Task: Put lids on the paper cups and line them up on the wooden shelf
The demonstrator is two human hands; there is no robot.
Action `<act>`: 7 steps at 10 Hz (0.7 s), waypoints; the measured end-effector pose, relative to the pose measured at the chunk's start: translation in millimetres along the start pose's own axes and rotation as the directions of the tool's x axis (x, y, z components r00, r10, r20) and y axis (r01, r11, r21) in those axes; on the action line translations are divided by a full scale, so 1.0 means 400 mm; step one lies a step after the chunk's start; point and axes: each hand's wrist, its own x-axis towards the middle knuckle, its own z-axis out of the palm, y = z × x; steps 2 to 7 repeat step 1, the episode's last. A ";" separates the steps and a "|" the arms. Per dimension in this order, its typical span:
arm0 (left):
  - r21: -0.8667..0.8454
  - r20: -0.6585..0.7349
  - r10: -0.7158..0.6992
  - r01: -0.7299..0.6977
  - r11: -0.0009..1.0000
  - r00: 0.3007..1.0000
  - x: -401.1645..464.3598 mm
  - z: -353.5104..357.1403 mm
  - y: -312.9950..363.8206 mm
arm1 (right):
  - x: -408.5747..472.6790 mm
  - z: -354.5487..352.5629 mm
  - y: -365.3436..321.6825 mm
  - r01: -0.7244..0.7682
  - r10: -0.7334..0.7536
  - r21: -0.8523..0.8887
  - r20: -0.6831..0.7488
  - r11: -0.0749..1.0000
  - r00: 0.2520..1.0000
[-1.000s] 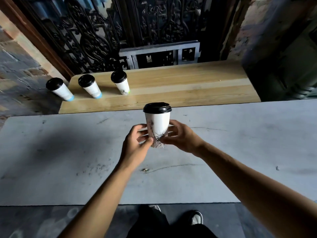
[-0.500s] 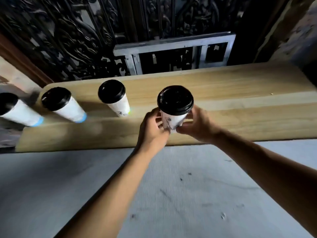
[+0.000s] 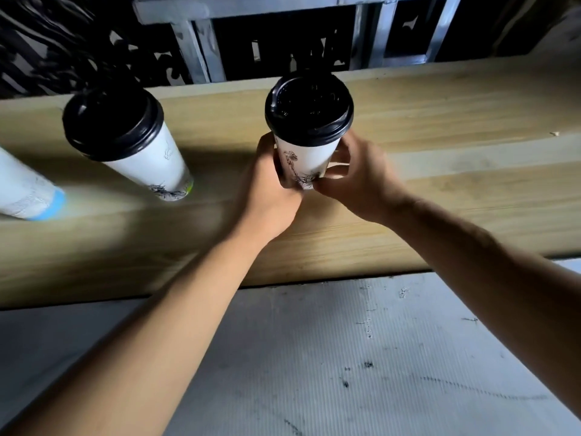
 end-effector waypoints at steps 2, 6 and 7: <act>0.015 -0.003 -0.033 0.033 0.999 0.999 -0.005 -0.002 0.006 | -0.008 0.019 0.010 -0.039 0.037 -0.050 -0.042 0.998 0.998; 0.015 -0.003 -0.033 0.033 0.999 0.999 -0.005 -0.002 0.006 | -0.008 0.019 0.010 -0.039 0.037 -0.050 -0.042 0.998 0.998; 0.015 -0.003 -0.033 0.033 0.999 0.999 -0.005 -0.002 0.006 | -0.008 0.019 0.010 -0.039 0.037 -0.050 -0.042 0.998 0.998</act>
